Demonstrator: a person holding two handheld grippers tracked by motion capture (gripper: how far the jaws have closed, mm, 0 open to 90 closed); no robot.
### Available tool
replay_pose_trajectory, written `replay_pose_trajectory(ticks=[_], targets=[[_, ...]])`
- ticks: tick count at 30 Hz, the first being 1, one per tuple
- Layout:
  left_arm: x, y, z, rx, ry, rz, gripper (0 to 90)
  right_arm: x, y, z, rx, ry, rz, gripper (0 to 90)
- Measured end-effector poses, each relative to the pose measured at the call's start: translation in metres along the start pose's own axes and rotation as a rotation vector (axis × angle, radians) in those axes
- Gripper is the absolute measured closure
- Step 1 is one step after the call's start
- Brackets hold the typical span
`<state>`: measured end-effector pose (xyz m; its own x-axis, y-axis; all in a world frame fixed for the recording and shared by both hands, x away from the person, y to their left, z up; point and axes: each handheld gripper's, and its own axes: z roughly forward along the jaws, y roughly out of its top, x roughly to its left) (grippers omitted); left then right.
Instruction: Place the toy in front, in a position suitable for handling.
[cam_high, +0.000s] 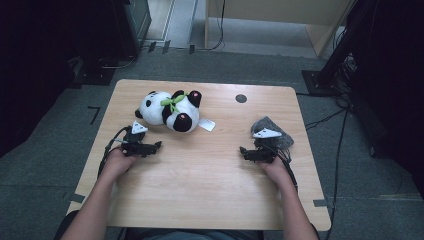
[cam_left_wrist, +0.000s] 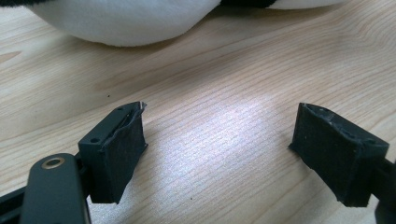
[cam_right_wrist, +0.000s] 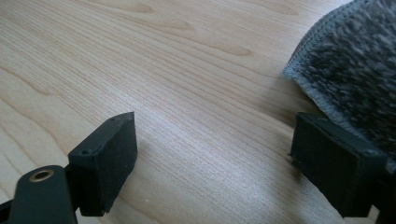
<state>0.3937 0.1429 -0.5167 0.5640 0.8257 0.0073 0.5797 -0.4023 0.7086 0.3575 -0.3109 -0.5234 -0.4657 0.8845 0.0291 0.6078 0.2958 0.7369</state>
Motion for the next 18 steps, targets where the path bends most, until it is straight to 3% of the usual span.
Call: replay_pose_trajectory(ticks=[14,18], targets=[[-0.0012,0.0007,0.0007,0.006,0.001,0.0,14.6,-0.0001,-0.0002,0.0,0.002,-0.003,0.001,13.4],[-0.0037,0.0015,0.0018,0.01,0.014,-0.01,12.6,0.0024,-0.0015,-0.0013,0.009,-0.038,0.037,10.9]])
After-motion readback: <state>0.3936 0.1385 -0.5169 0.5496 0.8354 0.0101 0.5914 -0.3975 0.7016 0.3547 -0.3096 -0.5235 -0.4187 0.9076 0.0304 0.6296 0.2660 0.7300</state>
